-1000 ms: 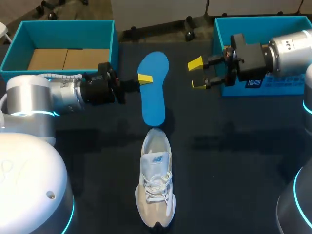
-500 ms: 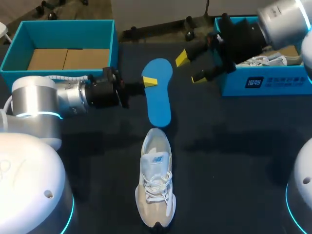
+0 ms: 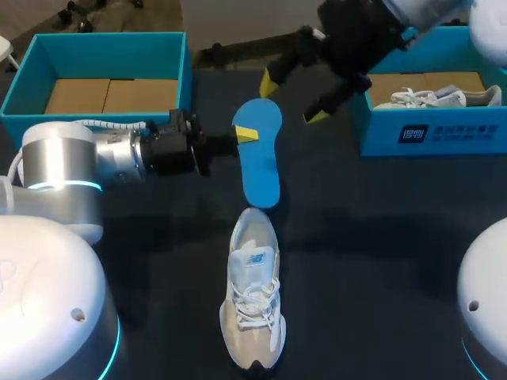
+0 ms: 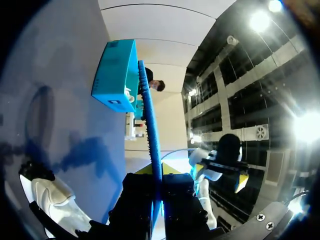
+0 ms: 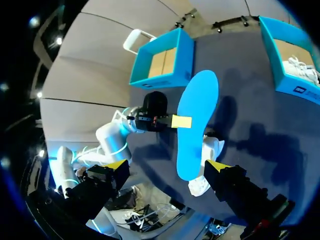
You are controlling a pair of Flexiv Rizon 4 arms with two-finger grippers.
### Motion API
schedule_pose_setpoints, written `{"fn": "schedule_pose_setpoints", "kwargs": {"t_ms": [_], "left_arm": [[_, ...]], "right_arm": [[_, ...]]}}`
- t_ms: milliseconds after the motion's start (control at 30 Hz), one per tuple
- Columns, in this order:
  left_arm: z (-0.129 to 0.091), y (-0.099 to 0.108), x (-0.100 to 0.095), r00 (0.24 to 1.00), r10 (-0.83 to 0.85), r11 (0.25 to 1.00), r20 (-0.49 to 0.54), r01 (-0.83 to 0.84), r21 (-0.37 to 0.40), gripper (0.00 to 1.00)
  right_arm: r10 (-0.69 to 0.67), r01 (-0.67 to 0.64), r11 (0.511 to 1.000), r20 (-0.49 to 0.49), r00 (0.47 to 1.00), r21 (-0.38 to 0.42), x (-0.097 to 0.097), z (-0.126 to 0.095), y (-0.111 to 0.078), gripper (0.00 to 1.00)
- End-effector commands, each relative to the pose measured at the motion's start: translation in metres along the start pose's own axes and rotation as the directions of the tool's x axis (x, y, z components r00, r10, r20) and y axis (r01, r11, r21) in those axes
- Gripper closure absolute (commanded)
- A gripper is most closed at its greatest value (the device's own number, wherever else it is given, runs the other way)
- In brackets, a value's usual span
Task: Take the shoe out of the shoebox, open the shoe tongue, remove and reinsert the insole, then place the shoe into the shoebox
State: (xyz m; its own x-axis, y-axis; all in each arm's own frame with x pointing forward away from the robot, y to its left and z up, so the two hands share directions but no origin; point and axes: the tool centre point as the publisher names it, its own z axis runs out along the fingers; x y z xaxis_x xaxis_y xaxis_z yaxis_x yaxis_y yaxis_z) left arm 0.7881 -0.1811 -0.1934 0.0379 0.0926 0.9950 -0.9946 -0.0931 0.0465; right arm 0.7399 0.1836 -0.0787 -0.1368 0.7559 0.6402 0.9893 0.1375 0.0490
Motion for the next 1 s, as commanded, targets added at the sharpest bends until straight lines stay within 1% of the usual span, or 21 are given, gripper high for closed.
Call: {"fn": "schedule_pose_setpoints", "kwargs": {"t_ms": [33, 100, 267, 400, 567, 667, 767, 867, 1000], "left_arm": [[0.001, 0.0, 0.0, 1.0, 0.001, 1.0, 0.001, -0.001, 0.003, 1.0], [0.001, 0.0, 0.0, 1.0, 0.001, 1.0, 0.001, -0.001, 0.003, 1.0], [0.001, 0.0, 0.0, 1.0, 0.001, 1.0, 0.001, -0.001, 0.003, 1.0], [0.001, 0.0, 0.0, 1.0, 0.001, 1.0, 0.001, -0.001, 0.003, 1.0], [0.001, 0.0, 0.0, 1.0, 0.001, 1.0, 0.001, -0.001, 0.003, 1.0], [0.001, 0.0, 0.0, 1.0, 0.001, 1.0, 0.001, -0.001, 0.003, 1.0], [0.001, 0.0, 0.0, 1.0, 0.001, 1.0, 0.001, -0.001, 0.003, 1.0], [0.001, 0.0, 0.0, 1.0, 0.001, 1.0, 0.001, -0.001, 0.003, 1.0], [0.001, 0.0, 0.0, 1.0, 0.001, 1.0, 0.001, -0.001, 0.003, 1.0]], "right_arm": [[0.012, -0.019, 1.0, 0.434, 0.901, 0.012, 0.015, 0.006, 0.008, 0.0], [0.02, -0.026, 1.0, 0.487, 0.873, 0.004, 0.022, 0.008, 0.008, 0.0], [0.025, -0.042, 0.999, 0.588, 0.809, 0.014, 0.034, 0.016, 0.007, 0.0], [0.045, -0.064, 0.998, 0.633, 0.773, 0.007, 0.038, 0.019, 0.005, 0.0], [0.055, -0.074, 0.997, 0.652, 0.756, 0.001, 0.042, 0.024, 0.0, 0.0], [0.053, -0.076, 0.997, 0.674, 0.737, 0.004, 0.047, 0.028, -0.002, 0.0], [0.042, -0.081, 0.996, 0.707, 0.706, 0.021, 0.053, 0.033, -0.003, 0.0], [0.032, -0.082, 0.996, 0.717, 0.696, 0.035, 0.058, 0.038, -0.003, 0.0], [0.033, -0.087, 0.995, 0.71, 0.703, 0.04, 0.058, 0.044, -0.004, 0.0]]}}
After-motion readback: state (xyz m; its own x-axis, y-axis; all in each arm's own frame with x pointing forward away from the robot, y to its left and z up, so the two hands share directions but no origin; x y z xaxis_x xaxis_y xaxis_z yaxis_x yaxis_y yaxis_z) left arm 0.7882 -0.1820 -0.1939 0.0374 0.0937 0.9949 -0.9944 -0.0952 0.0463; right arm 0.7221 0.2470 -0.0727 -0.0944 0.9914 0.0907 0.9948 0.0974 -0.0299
